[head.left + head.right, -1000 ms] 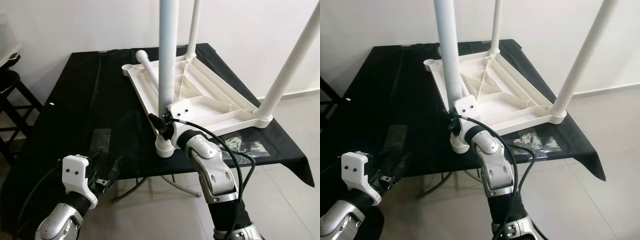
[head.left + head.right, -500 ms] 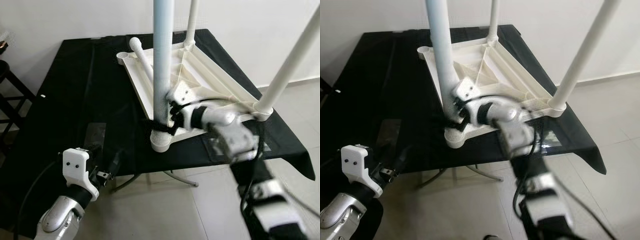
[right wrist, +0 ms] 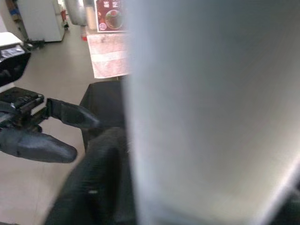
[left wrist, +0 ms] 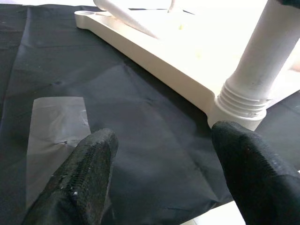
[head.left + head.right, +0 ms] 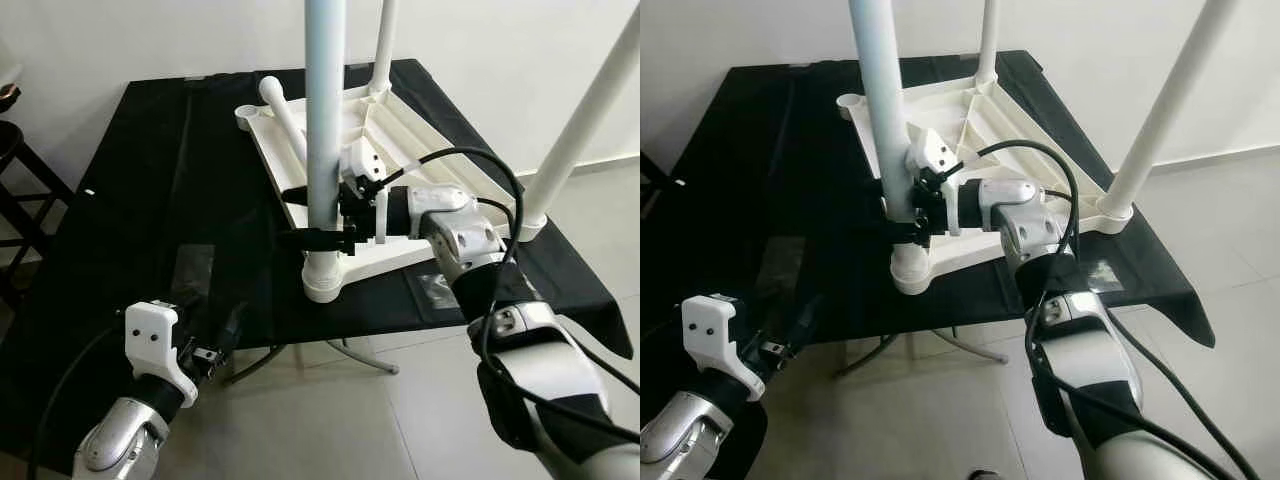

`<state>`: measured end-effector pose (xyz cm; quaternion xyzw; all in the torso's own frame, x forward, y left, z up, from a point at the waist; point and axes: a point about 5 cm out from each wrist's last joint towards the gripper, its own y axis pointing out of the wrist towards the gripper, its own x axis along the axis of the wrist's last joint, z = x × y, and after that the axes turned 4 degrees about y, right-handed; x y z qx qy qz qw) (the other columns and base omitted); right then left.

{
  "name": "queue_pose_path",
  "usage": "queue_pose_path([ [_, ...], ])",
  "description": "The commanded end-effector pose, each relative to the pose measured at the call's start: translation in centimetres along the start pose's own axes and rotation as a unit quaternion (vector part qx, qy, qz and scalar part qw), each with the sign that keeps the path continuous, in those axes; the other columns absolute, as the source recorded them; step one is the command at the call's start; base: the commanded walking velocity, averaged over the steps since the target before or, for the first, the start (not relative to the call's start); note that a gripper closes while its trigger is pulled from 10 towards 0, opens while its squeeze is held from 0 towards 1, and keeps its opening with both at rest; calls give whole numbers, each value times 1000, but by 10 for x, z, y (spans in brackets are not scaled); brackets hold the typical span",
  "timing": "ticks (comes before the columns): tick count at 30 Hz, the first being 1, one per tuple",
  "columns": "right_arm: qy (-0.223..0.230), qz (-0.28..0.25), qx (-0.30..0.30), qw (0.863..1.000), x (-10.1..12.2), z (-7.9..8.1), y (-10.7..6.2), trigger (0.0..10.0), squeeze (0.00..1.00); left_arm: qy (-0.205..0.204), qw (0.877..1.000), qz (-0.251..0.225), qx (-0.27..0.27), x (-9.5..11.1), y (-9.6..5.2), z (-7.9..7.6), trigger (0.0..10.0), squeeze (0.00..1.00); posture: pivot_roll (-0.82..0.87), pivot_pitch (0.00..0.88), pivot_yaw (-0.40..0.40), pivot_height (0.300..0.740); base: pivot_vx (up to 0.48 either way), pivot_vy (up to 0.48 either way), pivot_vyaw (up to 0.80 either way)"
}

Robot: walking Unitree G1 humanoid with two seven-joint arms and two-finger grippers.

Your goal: Building children table

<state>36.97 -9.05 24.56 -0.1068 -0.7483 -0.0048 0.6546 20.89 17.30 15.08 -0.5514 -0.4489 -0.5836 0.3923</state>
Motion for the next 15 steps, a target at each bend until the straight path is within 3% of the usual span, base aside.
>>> queue_pose_path([
  [1,-1,0,16,1000,-2,1,2,0,0,1,1000,3,-4,1,-3,-1,10000,0,36,162,6,740,0,0,0],
  [5,8,-2,12,1000,-9,1,-4,0,0,1,1000,2,-20,1,-3,-4,10000,0,34,161,7,740,0,0,0],
  [10,45,-34,-52,997,-22,-2,-14,0,0,-5,998,1,-59,2,-3,-11,10000,0,28,163,6,740,0,0,0],
  [12,48,-3,-136,989,-44,2,-17,0,0,-22,992,8,-126,2,-7,-21,10000,0,22,170,-1,740,0,0,0],
  [14,62,53,-308,948,-69,6,-15,0,0,-49,981,6,-186,5,-11,-28,10000,0,14,174,-1,740,0,0,0],
  [15,121,70,-401,905,-84,19,-15,0,0,-59,977,7,-207,6,-13,-29,10000,0,-4,177,3,740,0,0,0],
])
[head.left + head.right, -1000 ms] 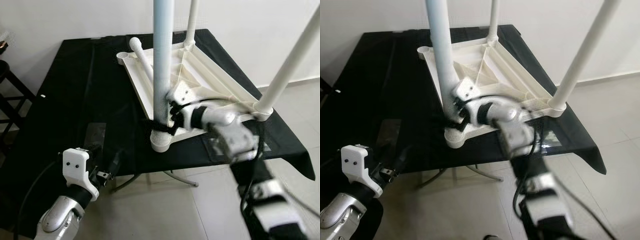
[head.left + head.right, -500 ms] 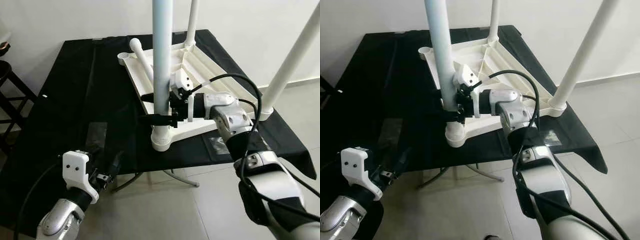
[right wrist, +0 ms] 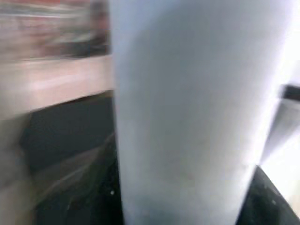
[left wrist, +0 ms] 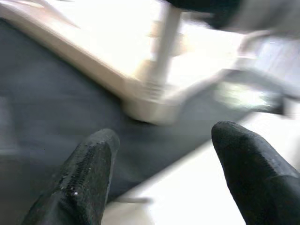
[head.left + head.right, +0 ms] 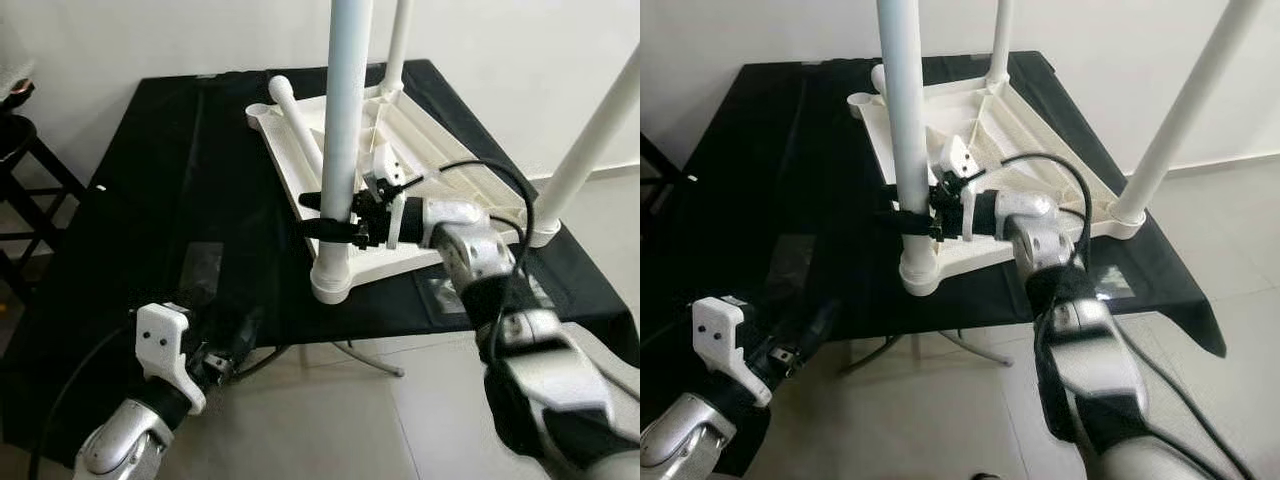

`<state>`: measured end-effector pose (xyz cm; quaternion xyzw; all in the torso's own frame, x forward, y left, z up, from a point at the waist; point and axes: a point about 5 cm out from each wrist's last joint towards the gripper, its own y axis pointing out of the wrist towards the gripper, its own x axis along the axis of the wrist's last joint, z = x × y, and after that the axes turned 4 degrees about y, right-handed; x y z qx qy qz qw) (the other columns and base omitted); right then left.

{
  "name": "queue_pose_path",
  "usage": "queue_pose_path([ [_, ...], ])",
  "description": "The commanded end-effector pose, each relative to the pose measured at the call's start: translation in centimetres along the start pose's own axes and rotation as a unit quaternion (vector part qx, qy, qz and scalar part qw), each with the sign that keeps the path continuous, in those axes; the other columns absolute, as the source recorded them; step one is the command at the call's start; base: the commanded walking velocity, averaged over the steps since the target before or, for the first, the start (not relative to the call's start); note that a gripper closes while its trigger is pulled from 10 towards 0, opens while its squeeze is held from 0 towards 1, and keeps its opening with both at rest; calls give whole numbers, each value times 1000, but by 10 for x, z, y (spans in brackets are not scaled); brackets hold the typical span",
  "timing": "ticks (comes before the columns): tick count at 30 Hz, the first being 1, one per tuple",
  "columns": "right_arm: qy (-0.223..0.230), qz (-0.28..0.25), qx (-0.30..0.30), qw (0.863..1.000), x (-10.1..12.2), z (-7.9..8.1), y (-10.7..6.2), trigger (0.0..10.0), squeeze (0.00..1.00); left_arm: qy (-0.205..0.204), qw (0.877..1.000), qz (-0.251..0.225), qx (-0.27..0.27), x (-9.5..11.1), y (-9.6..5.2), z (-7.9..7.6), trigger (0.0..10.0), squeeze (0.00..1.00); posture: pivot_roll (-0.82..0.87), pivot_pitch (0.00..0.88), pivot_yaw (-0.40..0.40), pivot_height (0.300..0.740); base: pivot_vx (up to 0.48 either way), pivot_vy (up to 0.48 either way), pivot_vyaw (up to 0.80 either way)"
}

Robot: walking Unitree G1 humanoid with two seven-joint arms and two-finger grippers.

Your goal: Building children table

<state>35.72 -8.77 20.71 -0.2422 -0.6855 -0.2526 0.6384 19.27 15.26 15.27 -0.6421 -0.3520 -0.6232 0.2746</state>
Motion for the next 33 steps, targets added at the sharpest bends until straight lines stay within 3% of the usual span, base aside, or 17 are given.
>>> queue_pose_path([
  [1,64,148,-214,963,-55,-11,-33,0,0,-18,999,-4,-45,3,-2,-7,10000,0,-4,177,3,740,0,0,0],
  [2,90,145,-227,959,-60,3,-38,0,0,-22,998,-2,-56,3,-2,-7,10000,0,-2,178,17,740,0,0,0],
  [4,95,127,-222,962,-60,18,-42,0,0,-19,998,0,-63,4,-1,-6,10000,0,-2,178,17,740,0,0,0],
  [7,102,124,-224,961,-61,20,-40,0,0,-21,998,8,-61,1,0,-3,10000,0,-21,162,25,740,0,0,0],
  [11,98,115,-188,971,-53,17,-30,0,0,-25,998,6,-60,2,3,1,10000,0,-19,157,9,740,0,0,0],
  [12,90,115,-178,973,-49,19,-27,10000,0,-30,998,2,-61,3,3,3,10000,0,-20,155,4,740,0,0,0],
  [17,72,107,-145,981,-34,24,-25,10000,0,-38,997,-6,-60,5,4,7,10000,0,-19,152,1,740,0,0,0],
  [18,63,102,-115,986,-25,21,-25,10000,1000,-39,998,-7,-58,5,4,7,10000,0,-18,146,-3,740,0,0,0],
  [21,49,92,-62,993,-11,12,-25,10000,1000,-40,998,-6,-56,4,5,7,10000,0,-18,144,-5,740,0,0,0],
  [22,24,81,-18,996,-1,3,-27,10000,1000,-43,998,-7,-56,4,5,7,0,0,-15,140,-3,740,0,0,0],
  [24,-4,71,30,997,10,-6,-31,10000,1000,-46,997,-10,-56,3,5,6,0,0,-17,137,-5,740,0,0,0],
  [25,-16,75,71,994,14,-10,-36,10000,859,-44,997,-9,-59,3,6,5,0,0,-16,135,-5,740,0,0,0],
  [26,-27,88,106,990,16,-16,-41,10000,0,-43,997,-8,-61,3,6,4,0,0,-7,133,-14,740,0,0,0],
  [27,-42,107,148,982,19,-24,-50,10000,0,-42,997,-8,-64,2,7,3,0,0,-4,132,-17,740,0,0,0],
  [33,-40,100,180,978,29,-33,-52,10000,0,-41,997,-8,-65,3,6,1,0,0,8,141,-17,740,0,0,0],
])
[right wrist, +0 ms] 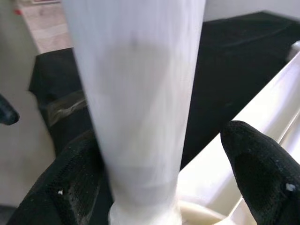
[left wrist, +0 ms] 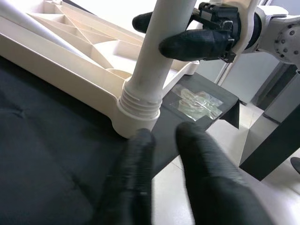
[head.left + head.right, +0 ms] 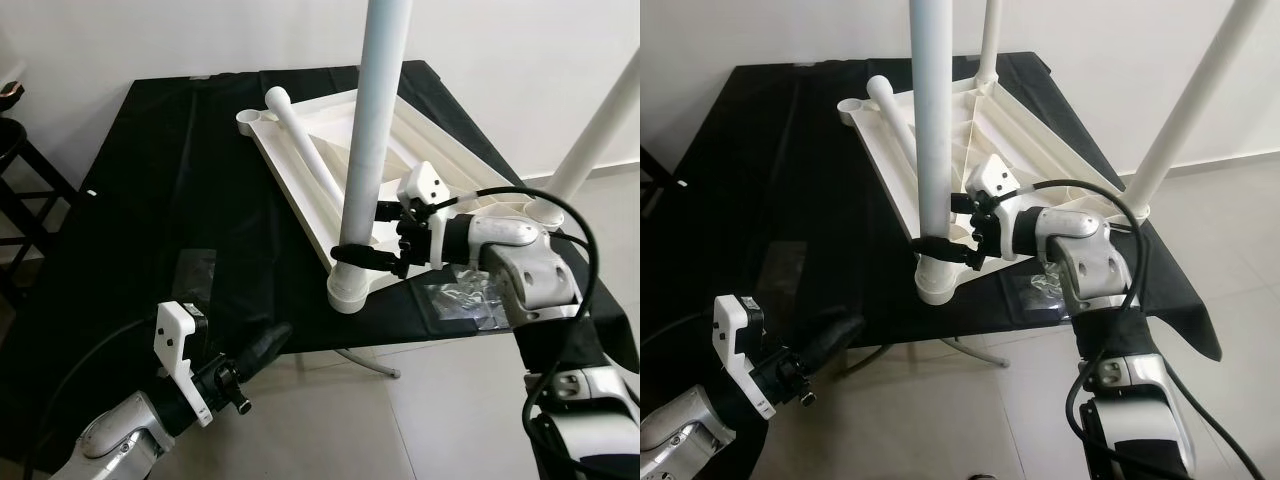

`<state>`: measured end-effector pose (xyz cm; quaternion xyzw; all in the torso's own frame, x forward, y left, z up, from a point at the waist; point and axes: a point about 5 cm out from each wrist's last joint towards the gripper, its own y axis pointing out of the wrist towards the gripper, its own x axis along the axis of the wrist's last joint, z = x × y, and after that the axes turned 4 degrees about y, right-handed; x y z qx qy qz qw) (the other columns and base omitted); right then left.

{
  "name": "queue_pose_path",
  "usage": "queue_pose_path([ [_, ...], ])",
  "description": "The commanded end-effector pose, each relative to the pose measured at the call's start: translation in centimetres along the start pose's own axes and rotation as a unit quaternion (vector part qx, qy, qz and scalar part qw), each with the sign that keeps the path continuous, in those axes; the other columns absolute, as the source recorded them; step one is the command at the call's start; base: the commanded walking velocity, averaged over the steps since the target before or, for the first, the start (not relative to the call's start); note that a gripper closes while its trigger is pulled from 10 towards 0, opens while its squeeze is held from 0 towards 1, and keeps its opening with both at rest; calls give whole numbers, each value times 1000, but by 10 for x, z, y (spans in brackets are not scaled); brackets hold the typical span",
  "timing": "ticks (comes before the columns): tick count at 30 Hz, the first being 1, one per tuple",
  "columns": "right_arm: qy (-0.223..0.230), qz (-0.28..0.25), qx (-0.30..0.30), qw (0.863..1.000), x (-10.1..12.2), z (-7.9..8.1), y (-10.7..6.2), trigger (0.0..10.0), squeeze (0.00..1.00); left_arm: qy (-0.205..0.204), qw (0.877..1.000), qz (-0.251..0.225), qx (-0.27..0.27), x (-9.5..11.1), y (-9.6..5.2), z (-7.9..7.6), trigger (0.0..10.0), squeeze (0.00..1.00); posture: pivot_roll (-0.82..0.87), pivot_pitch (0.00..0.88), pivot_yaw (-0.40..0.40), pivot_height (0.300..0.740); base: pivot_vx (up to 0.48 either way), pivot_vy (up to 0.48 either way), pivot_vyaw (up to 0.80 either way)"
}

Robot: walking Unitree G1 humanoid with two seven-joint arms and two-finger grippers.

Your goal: Building children table

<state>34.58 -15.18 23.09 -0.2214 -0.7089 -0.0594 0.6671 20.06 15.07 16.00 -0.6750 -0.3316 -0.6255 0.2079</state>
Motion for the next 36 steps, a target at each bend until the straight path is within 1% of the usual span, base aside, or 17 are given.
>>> queue_pose_path([
  [1,-12,-9,39,999,6,-1,3,10000,0,1,1000,13,-2,-5,-2,-2,0,0,18,146,-15,740,0,0,0],
  [11,-9,-19,76,997,13,-16,14,10000,0,13,1000,22,-8,-4,-2,-6,0,0,32,156,-8,740,0,0,0],
  [12,-8,-16,87,996,11,-16,14,5333,0,13,1000,21,-7,-4,-3,-6,0,0,35,162,-7,740,0,0,0],
  [13,-7,-14,95,995,10,-16,15,5333,0,13,1000,21,-7,-4,-3,-6,0,0,36,163,-8,740,0,0,0],
  [14,-2,-13,97,995,7,-16,14,0,0,14,1000,20,-5,-3,-3,-5,0,0,35,165,-8,740,0,0,0],
  [17,6,-11,88,996,0,-16,11,0,0,17,1000,20,2,-3,-3,-5,0,0,31,168,-10,740,0,0,0],
  [18,17,-12,64,998,-7,-17,8,0,0,19,1000,18,11,-2,-4,-3,10000,0,23,171,-8,740,0,0,0],
  [23,52,-7,-14,999,-30,-14,2,0,0,21,999,14,24,-2,-5,1,10000,0,-3,171,-1,740,0,0,0],
  [25,52,-7,-14,999,-30,-14,2,0,0,21,999,14,24,-2,-5,1,10000,0,-3,171,-1,740,0,0,0],
  [28,112,-19,-93,989,-54,20,12,0,0,21,999,13,27,-1,-6,6,10000,0,-14,166,6,740,0,0,0],
  [29,112,-19,-93,989,-54,20,12,0,0,21,999,13,27,-1,-6,6,10000,0,-14,166,6,740,0,0,0],
  [30,130,-20,-203,970,-58,34,27,0,0,23,999,15,28,-2,-6,7,10000,0,-16,160,9,740,0,0,0],
  [32,130,-20,-203,970,-58,34,27,0,0,23,999,15,28,-2,-6,7,10000,0,-16,160,9,740,0,0,0],
  [33,128,16,-365,922,-65,24,25,0,0,23,999,15,30,-2,-5,8,10000,0,-27,155,12,740,0,0,0],
  [34,128,16,-365,922,-65,24,25,0,0,23,999,15,30,-2,-5,8,10000,0,-27,155,12,740,0,0,0],
  [35,106,20,-415,903,-62,30,33,0,0,25,999,16,30,-3,-4,9,10000,0,-10,137,10,740,0,0,0],
  [36,108,17,-420,901,-59,33,44,0,0,27,999,17,32,-5,-3,10,10000,0,-13,122,3,740,0,0,0],
])
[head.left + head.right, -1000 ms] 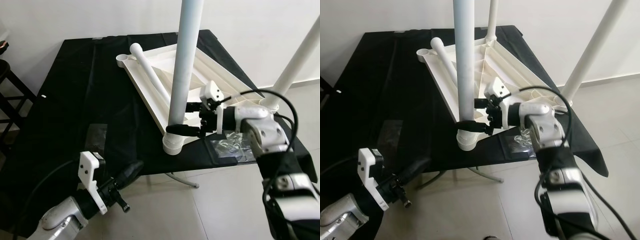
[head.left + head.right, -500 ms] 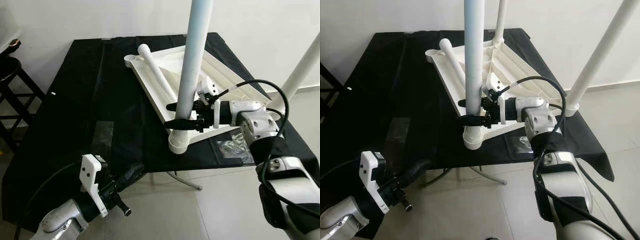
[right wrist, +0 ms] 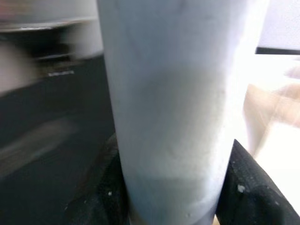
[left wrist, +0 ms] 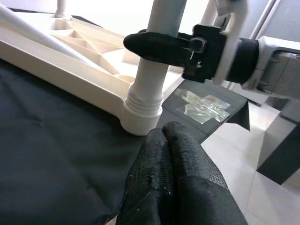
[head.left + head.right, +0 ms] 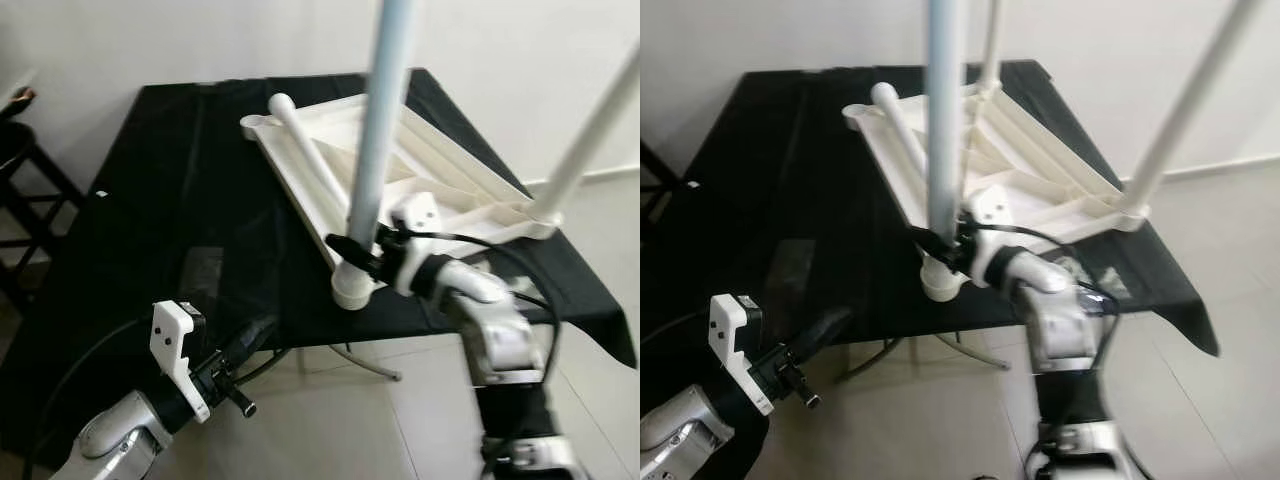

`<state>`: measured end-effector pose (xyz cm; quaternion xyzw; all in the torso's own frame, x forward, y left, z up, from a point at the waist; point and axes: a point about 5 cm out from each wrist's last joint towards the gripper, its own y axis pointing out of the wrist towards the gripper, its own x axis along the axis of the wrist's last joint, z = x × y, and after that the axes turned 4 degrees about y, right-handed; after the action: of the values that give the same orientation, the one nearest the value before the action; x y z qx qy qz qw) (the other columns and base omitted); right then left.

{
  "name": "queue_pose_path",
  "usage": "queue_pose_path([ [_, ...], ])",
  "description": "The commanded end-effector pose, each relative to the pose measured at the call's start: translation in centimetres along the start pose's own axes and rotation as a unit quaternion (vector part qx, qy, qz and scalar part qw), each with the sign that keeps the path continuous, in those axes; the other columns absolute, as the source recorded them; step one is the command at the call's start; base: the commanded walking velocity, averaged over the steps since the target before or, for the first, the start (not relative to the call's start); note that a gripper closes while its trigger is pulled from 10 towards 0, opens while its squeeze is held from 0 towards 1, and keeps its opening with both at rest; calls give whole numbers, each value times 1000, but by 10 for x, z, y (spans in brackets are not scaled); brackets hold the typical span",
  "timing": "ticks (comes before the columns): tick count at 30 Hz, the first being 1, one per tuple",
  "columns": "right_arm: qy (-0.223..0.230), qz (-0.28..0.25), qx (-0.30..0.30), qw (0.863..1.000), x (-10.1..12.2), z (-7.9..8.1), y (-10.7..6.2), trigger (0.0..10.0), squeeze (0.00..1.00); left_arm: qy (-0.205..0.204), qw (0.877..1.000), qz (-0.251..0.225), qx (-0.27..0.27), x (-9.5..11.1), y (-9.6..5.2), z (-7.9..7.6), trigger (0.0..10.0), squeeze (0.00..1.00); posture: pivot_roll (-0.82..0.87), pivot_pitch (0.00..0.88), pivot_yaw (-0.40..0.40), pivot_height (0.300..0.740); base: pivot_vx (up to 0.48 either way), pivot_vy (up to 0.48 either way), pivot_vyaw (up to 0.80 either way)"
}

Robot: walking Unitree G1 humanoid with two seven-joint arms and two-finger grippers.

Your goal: Building children table

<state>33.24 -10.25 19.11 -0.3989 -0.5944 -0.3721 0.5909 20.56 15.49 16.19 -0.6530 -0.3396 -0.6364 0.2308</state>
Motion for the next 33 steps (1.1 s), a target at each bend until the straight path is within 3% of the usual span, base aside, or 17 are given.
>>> queue_pose_path([
  [1,-5,77,-70,995,-30,-10,-2,0,0,1,1000,18,10,-8,-4,3,10000,0,-13,122,3,740,0,0,0],
  [5,12,63,-23,998,-23,7,13,0,0,5,1000,18,17,-10,-3,3,10000,0,-4,102,-6,740,0,0,0],
  [6,16,64,-14,998,-22,9,16,902,0,7,1000,18,19,-11,-3,4,10000,0,-4,90,-7,740,0,0,0],
  [7,15,70,-11,997,-21,11,15,902,0,9,1000,17,21,-11,-3,4,10000,0,-3,89,-6,740,0,0,0],
  [8,17,72,6,997,-19,15,15,10000,0,10,1000,17,22,-12,-3,4,10000,0,-4,83,-4,740,0,0,0],
  [10,18,72,18,997,-17,17,14,10000,0,10,1000,16,24,-12,-3,4,10000,0,-4,83,-4,740,0,0,0],
  [11,26,71,37,996,-15,19,14,10000,157,10,1000,16,24,-12,-3,4,10000,0,-8,78,-2,740,0,0,0],
  [12,48,66,95,992,-5,26,13,10000,1000,10,1000,16,22,-12,-2,4,10000,0,-11,75,0,740,0,0,0],
  [15,57,62,113,990,0,27,14,10000,1000,10,1000,16,21,-12,-1,4,10000,0,-11,75,0,740,0,0,0],
  [18,-18,15,290,957,27,28,10,10000,1000,9,1000,14,17,-12,2,4,10000,0,-15,78,7,740,0,0,0],
  [19,-18,15,290,957,27,28,10,10000,1000,9,1000,14,17,-12,2,4,10000,0,-15,78,7,740,0,0,0],
  [21,-71,1,359,930,33,19,8,10000,1000,9,1000,13,17,-12,3,5,10000,0,-8,82,10,740,0,0,0],
  [23,-85,3,373,924,33,15,8,10000,1000,9,1000,12,17,-12,3,5,10000,0,-8,82,10,740,0,0,0],
  [24,-101,7,380,919,34,9,11,10000,0,10,1000,11,17,-12,3,5,10000,0,-2,83,10,740,0,0,0],
  [25,-101,7,380,919,34,9,11,10000,0,10,1000,11,17,-12,3,5,10000,0,-2,83,10,740,0,0,0],
  [26,-121,14,403,907,39,-1,18,10000,0,12,1000,11,19,-12,2,5,10000,0,4,90,13,740,0,0,0],
  [33,-105,9,439,892,58,-8,29,10000,0,15,1000,9,22,-11,2,5,10000,0,20,107,-3,740,0,0,0],
])
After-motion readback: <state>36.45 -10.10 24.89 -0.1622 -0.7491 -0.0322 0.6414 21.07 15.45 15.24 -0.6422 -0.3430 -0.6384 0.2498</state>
